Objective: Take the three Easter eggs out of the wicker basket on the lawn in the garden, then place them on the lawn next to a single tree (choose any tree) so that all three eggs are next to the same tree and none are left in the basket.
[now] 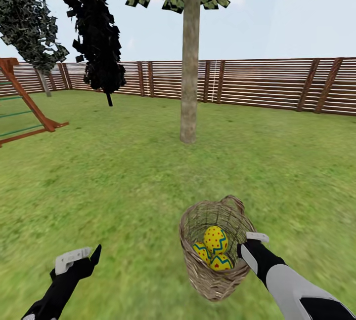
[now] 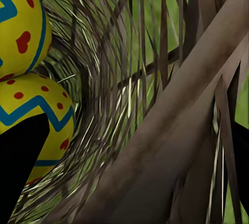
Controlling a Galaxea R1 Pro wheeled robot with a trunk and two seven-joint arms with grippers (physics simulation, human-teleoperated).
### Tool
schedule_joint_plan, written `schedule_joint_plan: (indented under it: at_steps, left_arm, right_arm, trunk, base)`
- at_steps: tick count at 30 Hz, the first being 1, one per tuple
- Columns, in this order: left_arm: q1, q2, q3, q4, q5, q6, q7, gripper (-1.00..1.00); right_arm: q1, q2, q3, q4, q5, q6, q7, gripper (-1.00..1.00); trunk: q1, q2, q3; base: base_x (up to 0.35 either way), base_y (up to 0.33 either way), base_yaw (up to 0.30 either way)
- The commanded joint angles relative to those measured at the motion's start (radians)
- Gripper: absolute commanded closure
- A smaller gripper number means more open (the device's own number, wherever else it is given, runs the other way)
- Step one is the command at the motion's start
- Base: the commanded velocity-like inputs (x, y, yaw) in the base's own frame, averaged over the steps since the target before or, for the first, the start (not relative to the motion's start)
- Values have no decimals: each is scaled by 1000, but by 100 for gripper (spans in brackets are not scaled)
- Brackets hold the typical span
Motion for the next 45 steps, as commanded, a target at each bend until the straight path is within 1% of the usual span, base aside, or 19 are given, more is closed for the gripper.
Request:
schedule_joint_plan:
  at_steps: [1,2,4,6,7,9,11,12,16,18,19,23,24,28,35,39,41,43,45]
  left_arm:
    - [0,-2,0,12,2,14,-2,-100]
    - [0,-2,-5,30,-11,24,5,-100]
    - [0,-2,-11,76,-56,76,34,-100]
    - [-2,-3,-13,114,-72,128,47,-100]
    - [-19,-2,-14,157,-78,150,51,-100]
    - [-90,-2,-14,285,-83,164,68,-100]
    - [-143,-2,-14,377,-93,167,146,-100]
    - [-157,-2,-14,405,-95,168,163,-100]
    - [-187,-2,-14,471,-96,168,176,-100]
    - [-221,0,-15,531,-96,168,177,-100]
    - [-243,2,-14,568,-96,168,177,-100]
    - [-373,7,-14,818,-98,168,177,-100]
    - [-388,12,-14,840,-97,169,176,-100]
    - [-403,37,-13,861,-95,169,169,-100]
    - [-404,41,-10,857,-91,165,166,-100]
    - [-417,18,-19,880,-100,143,177,-100]
    - [-417,6,-21,869,-100,138,174,-100]
    - [-417,3,-20,857,-100,137,172,-100]
    - [-417,2,-20,846,-101,137,172,-100]
  right_arm:
    - [0,0,-1,-2,-10,2,-4,100]
    - [0,0,-1,-2,-10,2,-5,100]
    - [0,0,-1,-2,-10,2,-5,100]
    - [0,0,0,-2,-10,2,-5,100]
    - [0,1,0,-2,-10,2,-5,100]
    - [0,2,1,-2,-8,2,-5,100]
    - [0,2,1,-1,-7,2,-5,100]
    - [0,2,1,-2,-7,2,-5,100]
    - [0,2,1,-2,-7,2,-5,100]
    - [0,2,1,-2,-7,1,-5,100]
    - [0,2,1,-2,-7,1,-5,100]
    - [0,2,1,-2,-7,0,-5,100]
    - [0,2,1,-2,-7,0,-5,100]
    - [0,2,1,-2,-6,0,-5,100]
    - [0,2,1,-2,-6,0,-5,100]
    - [-2,25,0,-2,-10,-4,-2,100]
    - [-2,36,1,-3,-12,-3,-2,100]
    - [-2,47,1,-3,-8,-3,-2,100]
    - [-2,49,1,-2,-7,-3,-2,100]
  trunk:
    - [0,0,-1]
    - [0,0,-1]
    - [0,0,-1]
    - [0,0,-1]
    - [0,0,-1]
    - [0,0,-1]
    - [0,0,-1]
    - [0,0,-1]
    - [0,0,-1]
    - [0,0,-1]
    - [0,0,-1]
    - [0,0,-1]
    - [0,0,-1]
    - [0,0,-1]
    - [0,0,-1]
    - [1,0,-1]
    - [1,0,-1]
    - [1,0,-1]
    - [1,0,-1]
  base:
    - [317,-167,0]
    - [317,-165,0]
    - [317,-161,0]
    - [317,-158,0]
    - [317,-157,0]
    - [317,-157,0]
    - [317,-157,0]
    - [317,-157,0]
    - [317,-157,0]
    - [317,-157,0]
    - [317,-157,0]
    - [317,-157,0]
    - [317,-157,0]
    - [318,-107,0]
    - [324,-5,0]
    - [0,0,0]
    - [0,0,0]
    - [0,0,0]
    - [0,0,0]
